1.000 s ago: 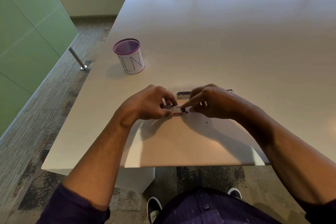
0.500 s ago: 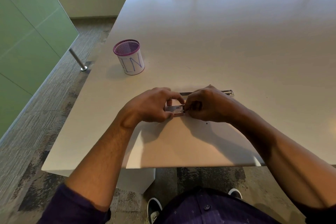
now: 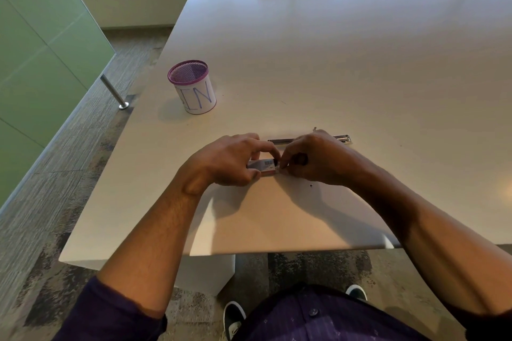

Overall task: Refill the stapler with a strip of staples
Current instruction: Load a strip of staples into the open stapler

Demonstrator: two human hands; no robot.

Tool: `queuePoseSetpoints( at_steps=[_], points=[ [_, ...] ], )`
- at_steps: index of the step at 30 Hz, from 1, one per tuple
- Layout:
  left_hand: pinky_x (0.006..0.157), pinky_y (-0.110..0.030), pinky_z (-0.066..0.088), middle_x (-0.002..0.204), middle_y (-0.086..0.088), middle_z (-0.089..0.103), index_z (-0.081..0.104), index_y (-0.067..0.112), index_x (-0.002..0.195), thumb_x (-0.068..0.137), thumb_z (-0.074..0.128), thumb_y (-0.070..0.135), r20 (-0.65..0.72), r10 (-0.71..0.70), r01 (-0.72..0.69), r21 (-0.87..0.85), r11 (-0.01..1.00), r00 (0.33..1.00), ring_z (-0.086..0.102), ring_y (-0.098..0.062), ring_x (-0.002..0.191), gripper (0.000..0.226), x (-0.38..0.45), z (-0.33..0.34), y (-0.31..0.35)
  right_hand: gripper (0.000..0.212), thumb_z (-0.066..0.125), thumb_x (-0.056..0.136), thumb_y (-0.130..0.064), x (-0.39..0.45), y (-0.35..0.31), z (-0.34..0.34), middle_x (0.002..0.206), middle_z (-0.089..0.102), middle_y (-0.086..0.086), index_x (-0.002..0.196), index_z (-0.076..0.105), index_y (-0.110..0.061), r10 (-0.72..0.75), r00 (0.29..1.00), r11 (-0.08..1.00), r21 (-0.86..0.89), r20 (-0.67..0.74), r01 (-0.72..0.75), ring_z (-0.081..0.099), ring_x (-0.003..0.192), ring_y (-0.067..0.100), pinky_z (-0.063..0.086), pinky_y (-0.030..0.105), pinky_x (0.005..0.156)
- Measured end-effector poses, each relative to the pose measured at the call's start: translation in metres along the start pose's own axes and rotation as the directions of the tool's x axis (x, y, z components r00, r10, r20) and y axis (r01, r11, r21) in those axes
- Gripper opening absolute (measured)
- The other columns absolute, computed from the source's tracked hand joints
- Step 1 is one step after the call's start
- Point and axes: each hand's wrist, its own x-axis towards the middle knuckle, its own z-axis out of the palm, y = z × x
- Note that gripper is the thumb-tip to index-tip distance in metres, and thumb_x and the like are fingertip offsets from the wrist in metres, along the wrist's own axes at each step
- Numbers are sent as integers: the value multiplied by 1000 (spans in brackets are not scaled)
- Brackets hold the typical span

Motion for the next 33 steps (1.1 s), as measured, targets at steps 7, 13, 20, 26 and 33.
queuePoseSetpoints(
  at_steps=[7, 13, 20, 26, 33],
  points=[
    [71, -21, 45, 109, 6, 54, 57, 40, 130, 88, 74, 22, -6, 0, 0, 12, 1000, 1000, 52, -8, 82, 49, 0, 1, -3, 17, 75, 90, -21, 1, -2, 3, 97, 75, -2, 106, 80, -24, -25, 1000, 1000, -14, 14, 25, 67, 76, 10, 50, 12, 70],
    [74, -24, 48, 108, 6, 54, 57, 41, 127, 87, 75, 22, -24, 1, 0, 5, 1000, 1000, 51, -7, 82, 48, -1, 2, -3, 18, 76, 89, -22, -1, -2, 2, 79, 61, -20, 106, 80, -26, -7, 1000, 1000, 16, -12, 7, 57, 64, -3, 44, 5, 63],
    [71, -21, 45, 109, 6, 54, 57, 39, 128, 88, 74, 22, -20, 4, -4, 11, 1000, 1000, 52, -8, 81, 47, 1, 3, -2, 17, 76, 89, -24, 1, -5, 9, 85, 68, -12, 105, 80, -20, 11, 999, 1000, 24, -41, -10, 58, 63, -5, 43, 2, 63],
    [68, -20, 43, 108, 5, 56, 56, 37, 131, 87, 75, 21, -28, 8, -8, 0, 1000, 1000, 53, -8, 81, 49, 1, 2, -3, 18, 75, 88, -23, 2, -2, 12, 87, 75, -4, 105, 80, -24, 47, 996, 998, 36, -71, -44, 66, 70, 8, 46, 9, 61],
    [69, -18, 45, 107, 8, 55, 56, 38, 129, 86, 76, 21, -25, 0, 0, -12, 1000, 1000, 54, -8, 81, 50, 2, 4, -5, 16, 79, 85, -25, 2, 1, 7, 92, 73, -10, 101, 77, -22, 88, 995, 989, 120, -35, -84, 69, 78, 3, 57, 13, 72]
  ],
)
